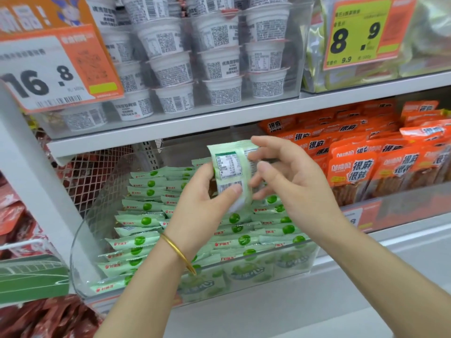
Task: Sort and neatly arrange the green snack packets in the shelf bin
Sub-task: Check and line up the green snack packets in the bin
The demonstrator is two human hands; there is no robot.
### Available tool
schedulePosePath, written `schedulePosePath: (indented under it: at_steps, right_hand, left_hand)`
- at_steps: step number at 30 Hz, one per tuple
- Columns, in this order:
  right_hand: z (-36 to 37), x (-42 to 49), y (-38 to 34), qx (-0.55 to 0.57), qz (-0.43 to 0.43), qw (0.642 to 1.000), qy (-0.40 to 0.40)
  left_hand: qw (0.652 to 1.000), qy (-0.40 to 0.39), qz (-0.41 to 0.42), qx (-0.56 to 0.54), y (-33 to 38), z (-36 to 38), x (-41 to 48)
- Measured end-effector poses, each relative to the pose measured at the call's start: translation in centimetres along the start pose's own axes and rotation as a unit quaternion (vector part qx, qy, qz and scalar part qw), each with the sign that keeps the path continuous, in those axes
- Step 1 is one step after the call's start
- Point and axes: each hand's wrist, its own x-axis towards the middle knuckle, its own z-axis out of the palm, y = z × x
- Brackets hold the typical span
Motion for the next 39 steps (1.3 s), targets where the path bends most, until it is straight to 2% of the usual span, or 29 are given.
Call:
schedulePosePath:
  at_steps: [4,8,12,16,23,29,33,36,39]
  right_hand:
    - [-0.6,0.2,-0.2,-0.136,-0.022,0.989,0.053]
    - [-0.8,0.3,0.1,-0.114,0.041,0.992,0.030]
    - [-0.9,0.3,-0.3,-0.042,0.046,0.998,0.030]
    - [-0.9,0.3,-0.2,-0.035,0.043,0.997,0.048]
    - [-0.8,0.4,0.0,-0.023,0.053,0.997,0.048]
    - [-1.0,0.4,-0.1,0.021,0.077,0.995,0.055]
    - [-1.2,0.5,-0.4,0.063,0.120,0.989,0.057]
    - [-1.2,0.5,-0.2,0.069,0.126,0.988,0.054]
    - [-1.1,0.3,-0.4,0.096,0.122,0.988,0.014]
  left_hand:
    - [0.997,-0.004,-0.006,-0.072,0.2,0.0,0.1]
    - [0.992,0.011,0.013,-0.122,0.4,0.0,-0.1]
    - [0.993,-0.055,0.038,-0.100,1.0,-0.1,-0.5]
    - [0.990,-0.090,0.031,-0.102,1.3,-0.1,-0.7]
    - [0.988,-0.107,0.033,-0.103,1.4,-0.2,-0.7]
    - [0.991,-0.087,0.047,-0.086,1.3,-0.2,-0.6]
    - [0.999,-0.016,0.045,-0.026,0.4,-0.6,-0.1]
    - [0.987,0.022,0.057,0.150,-0.3,-0.7,-0.1]
    - [0.948,0.008,0.068,0.310,-0.3,-0.5,-0.3]
